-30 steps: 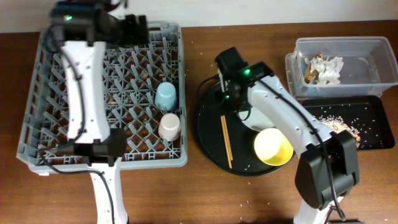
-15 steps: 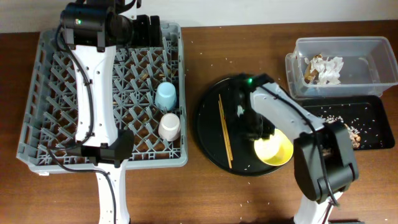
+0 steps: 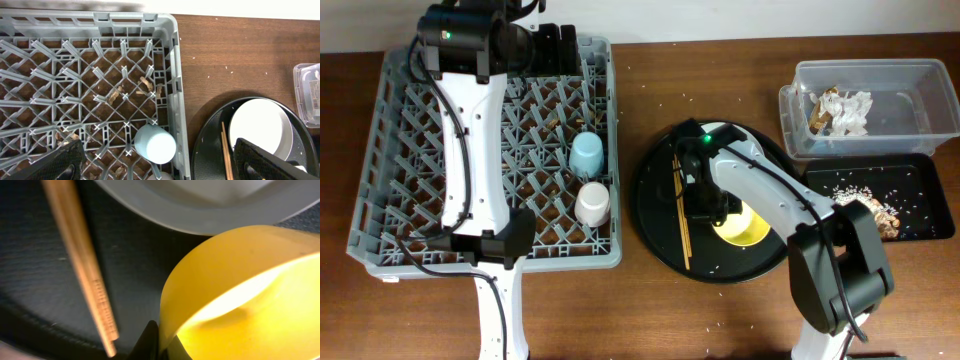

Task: Sort waste into correct bins and load items into the dishwasher rack
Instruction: 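Grasp the yellow bowl with the left gripper and place it in the rack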

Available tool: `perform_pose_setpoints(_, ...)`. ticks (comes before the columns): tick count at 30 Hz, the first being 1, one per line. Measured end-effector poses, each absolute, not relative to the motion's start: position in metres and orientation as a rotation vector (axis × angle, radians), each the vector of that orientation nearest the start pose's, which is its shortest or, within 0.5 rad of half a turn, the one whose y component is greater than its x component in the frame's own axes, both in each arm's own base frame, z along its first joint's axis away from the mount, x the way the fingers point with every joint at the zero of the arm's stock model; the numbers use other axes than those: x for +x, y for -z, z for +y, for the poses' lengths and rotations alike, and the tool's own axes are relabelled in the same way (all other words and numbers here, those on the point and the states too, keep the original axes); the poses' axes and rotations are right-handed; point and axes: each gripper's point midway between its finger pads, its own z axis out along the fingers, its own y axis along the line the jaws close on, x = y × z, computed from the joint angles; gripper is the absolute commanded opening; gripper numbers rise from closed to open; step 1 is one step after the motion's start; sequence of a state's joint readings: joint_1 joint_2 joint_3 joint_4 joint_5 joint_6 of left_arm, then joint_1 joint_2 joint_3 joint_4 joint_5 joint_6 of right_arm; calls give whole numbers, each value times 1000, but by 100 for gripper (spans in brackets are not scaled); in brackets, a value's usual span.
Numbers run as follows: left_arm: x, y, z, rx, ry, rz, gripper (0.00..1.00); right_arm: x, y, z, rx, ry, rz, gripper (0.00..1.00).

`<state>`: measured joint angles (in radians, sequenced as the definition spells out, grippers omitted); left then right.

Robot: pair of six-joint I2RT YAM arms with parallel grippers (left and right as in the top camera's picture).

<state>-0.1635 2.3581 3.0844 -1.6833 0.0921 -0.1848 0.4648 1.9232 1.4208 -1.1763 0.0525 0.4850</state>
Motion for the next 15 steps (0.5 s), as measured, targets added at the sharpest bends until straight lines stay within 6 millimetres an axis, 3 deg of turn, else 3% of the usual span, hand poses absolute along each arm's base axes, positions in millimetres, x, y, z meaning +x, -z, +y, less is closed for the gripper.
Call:
perform_pose_setpoints(1, 482, -307, -96, 10, 255, 2541, 95, 297, -53, 143, 11, 125, 3213, 6)
perform_pose_setpoints(2, 482, -307, -96, 10, 255, 2541, 95, 295, -53, 145, 3, 107, 3226, 36)
perform_pose_setpoints(3, 482, -307, -96, 10, 255, 2541, 96, 292, -53, 147, -1, 83, 3241, 88)
perform_pose_setpoints(4, 482, -307, -96, 10, 255, 2541, 96, 289, -54, 147, -17, 80, 3254, 94)
perform_pose_setpoints(7, 482, -307, -96, 10, 255, 2541, 95, 283, -57, 146, -30, 80, 3282, 98)
perform_pose_setpoints(8, 482, -306, -96, 10, 255, 2545, 95, 292, -69, 146, -15, 53, 3249, 98)
perform_pose_setpoints(10, 479, -294, -106, 35, 276, 2593, 93, 336, -126, 129, 112, -36, 3061, 98)
perform_pose_setpoints(11, 476, -282, -121, 69, 308, 2637, 93, 361, -167, 100, 236, -64, 2922, 100)
perform_pose_setpoints(12, 473, -273, -132, 95, 323, 2667, 93, 383, -207, 53, 410, -80, 2775, 99)
perform_pose_setpoints(14, 454, -232, -190, 248, 398, 2795, 93, 386, -232, -27, 666, -17, 2649, 98)
perform_pose_setpoints(15, 440, -214, -217, 324, 436, 2853, 93, 383, -230, -48, 739, 9, 2636, 98)
